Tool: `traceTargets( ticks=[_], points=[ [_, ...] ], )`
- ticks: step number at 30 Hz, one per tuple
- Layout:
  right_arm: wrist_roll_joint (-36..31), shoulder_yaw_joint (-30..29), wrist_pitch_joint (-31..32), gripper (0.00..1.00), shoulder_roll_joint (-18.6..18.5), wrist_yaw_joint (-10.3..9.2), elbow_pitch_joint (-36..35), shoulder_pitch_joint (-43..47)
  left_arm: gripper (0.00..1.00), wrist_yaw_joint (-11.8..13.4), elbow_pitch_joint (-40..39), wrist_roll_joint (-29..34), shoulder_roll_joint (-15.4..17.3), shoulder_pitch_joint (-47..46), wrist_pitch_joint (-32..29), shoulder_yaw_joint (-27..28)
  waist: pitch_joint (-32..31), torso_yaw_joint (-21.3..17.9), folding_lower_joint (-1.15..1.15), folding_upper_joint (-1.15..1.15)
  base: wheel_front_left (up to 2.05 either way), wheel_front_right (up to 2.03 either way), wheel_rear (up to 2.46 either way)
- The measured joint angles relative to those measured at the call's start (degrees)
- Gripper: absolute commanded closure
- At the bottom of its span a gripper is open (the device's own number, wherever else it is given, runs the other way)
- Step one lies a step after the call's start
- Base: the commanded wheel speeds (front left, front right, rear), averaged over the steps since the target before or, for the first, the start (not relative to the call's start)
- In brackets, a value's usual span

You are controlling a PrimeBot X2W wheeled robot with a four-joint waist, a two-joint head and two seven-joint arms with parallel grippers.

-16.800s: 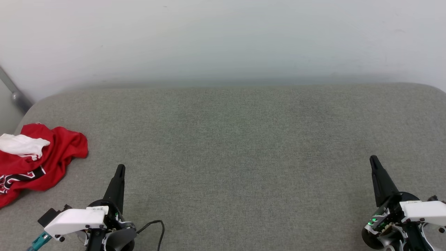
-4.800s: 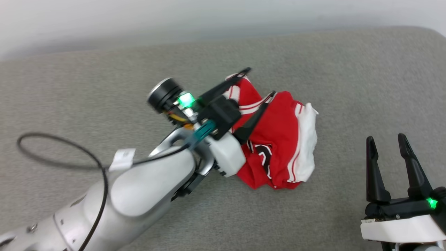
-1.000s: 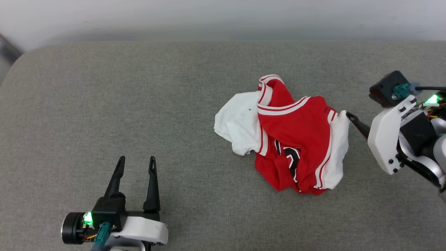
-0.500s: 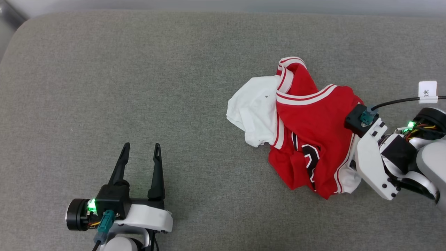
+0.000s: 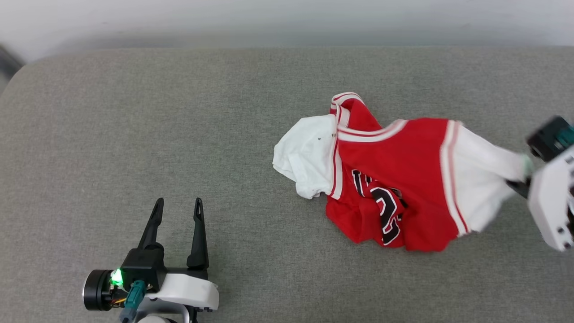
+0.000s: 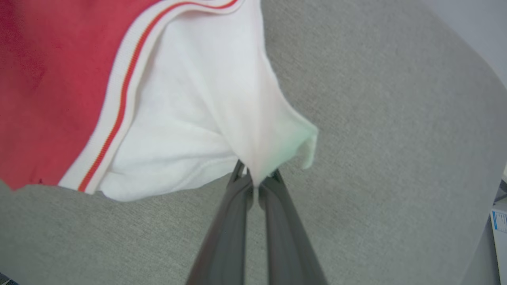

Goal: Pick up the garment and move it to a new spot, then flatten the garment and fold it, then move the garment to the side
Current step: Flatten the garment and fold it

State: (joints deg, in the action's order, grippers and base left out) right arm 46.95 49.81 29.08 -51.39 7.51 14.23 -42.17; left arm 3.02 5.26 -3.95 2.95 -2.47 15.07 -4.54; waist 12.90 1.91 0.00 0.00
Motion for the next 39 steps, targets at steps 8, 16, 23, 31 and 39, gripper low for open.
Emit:
traceTargets(
  ticks=[8,16,23,31,39],
  points=[
    [2.55,-4.32,-1.93,1.00,1.03,-0.01,11.00,12.73,0.00,-0.11,-0.02,0.14,-0.02,0.25,0.00,0.18,0.14,-0.18,0.00,0.00,0.00,0.00,0.00],
    [-0.46,-9.43,-8.53,0.00,5.22,-0.01,15.90,14.12,0.00,-0.87,1.04,0.86,0.21,0.39,0.00,1.36,-1.42,-0.68,0.00,0.00,0.00,0.00,0.00],
    [-10.09,-20.39,-25.28,0.00,7.40,-0.01,16.15,13.90,0.00,-2.46,4.21,1.26,3.35,-2.28,0.00,2.98,-4.92,-2.03,0.00,0.00,0.00,0.00,0.00],
    [-22.21,-37.76,-40.14,0.00,18.02,0.00,9.27,18.50,0.00,-6.75,9.96,1.09,8.24,-13.85,-3.42,2.45,-5.44,-3.80,0.00,0.00,0.00,0.00,0.00],
    [-35.35,-52.61,-43.68,0.00,38.30,-0.01,-10.55,32.09,0.00,-10.35,10.85,-6.22,14.33,-32.32,-20.35,-9.27,-2.84,-4.72,0.00,0.00,0.00,0.00,0.00]
  ],
)
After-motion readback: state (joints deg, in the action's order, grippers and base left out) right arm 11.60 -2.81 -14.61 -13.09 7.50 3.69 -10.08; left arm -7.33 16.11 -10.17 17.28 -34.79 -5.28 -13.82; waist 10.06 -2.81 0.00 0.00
